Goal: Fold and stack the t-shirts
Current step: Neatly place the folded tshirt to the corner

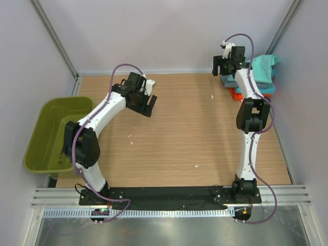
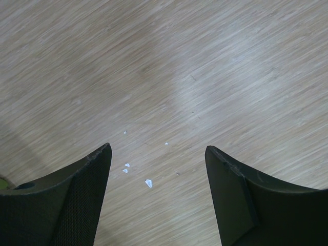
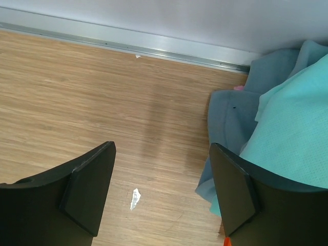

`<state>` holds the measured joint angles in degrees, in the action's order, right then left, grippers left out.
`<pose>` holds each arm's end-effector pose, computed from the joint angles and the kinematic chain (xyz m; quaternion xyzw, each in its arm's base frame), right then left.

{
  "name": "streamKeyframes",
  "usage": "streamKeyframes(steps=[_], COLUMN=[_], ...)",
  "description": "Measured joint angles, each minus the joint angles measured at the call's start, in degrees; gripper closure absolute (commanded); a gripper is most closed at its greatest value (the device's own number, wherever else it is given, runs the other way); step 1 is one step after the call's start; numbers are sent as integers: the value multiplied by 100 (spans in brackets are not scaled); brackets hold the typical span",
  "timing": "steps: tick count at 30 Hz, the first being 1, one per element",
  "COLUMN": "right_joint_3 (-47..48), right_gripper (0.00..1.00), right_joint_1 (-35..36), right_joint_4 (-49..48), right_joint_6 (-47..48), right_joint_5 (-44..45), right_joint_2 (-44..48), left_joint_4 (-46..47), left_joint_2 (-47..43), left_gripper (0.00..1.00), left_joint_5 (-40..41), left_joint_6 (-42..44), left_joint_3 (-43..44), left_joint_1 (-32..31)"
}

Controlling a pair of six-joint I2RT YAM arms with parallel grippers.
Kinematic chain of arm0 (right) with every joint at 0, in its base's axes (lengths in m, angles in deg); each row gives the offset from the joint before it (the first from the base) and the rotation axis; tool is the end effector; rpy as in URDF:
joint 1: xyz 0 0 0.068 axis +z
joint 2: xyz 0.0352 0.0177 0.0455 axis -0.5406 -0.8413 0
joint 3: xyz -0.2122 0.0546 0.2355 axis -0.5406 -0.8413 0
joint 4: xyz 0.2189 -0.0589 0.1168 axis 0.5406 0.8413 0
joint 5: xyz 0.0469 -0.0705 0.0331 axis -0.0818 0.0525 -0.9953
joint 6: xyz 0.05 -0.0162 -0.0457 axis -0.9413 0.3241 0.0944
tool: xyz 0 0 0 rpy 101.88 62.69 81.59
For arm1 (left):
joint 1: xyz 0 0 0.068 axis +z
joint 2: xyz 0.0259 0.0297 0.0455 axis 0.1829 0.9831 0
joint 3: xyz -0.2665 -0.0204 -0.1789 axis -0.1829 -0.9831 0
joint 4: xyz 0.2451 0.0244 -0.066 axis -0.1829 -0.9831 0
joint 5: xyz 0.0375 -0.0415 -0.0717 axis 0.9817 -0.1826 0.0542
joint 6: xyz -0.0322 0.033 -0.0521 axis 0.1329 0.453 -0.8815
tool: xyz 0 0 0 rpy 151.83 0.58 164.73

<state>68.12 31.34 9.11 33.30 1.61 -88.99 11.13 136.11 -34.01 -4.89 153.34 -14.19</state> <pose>0.6006 -0.0027 0.2826 -0.0975 0.8803 0.0566 0.4609 0.3569 -0.1709 0.3174 0.2235 0.9350 -0.1061 0.2542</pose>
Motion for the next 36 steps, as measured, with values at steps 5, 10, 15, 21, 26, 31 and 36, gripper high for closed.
streamKeyframes(steps=[5,10,15,21,26,31,36], right_joint_3=[-188,-402,-643,-907,-1425,-2194,-2605], right_gripper=[19,19,19,19,19,19,19], right_joint_1=[326,538,531,494,490,492,422], right_joint_4=[-13,13,-162,-313,-520,-511,-540], right_joint_6=[262,490,778,1121,1338,1499,1620], right_joint_5=[649,1204,1825,2476,2841,3049,3222], right_joint_2=[-11,-22,-22,-22,136,682,1338], left_joint_4=[20,39,76,122,166,205,267], left_joint_2=[0,-7,-190,-647,-841,-861,-1043], left_gripper=[25,24,24,24,25,25,25], left_joint_5=[48,50,42,39,35,35,28], left_joint_6=[-39,-151,-203,-286,-313,-328,-348], left_joint_3=[0,-2,-125,-374,-590,-721,-774], left_joint_1=[0,0,0,0,0,0,0])
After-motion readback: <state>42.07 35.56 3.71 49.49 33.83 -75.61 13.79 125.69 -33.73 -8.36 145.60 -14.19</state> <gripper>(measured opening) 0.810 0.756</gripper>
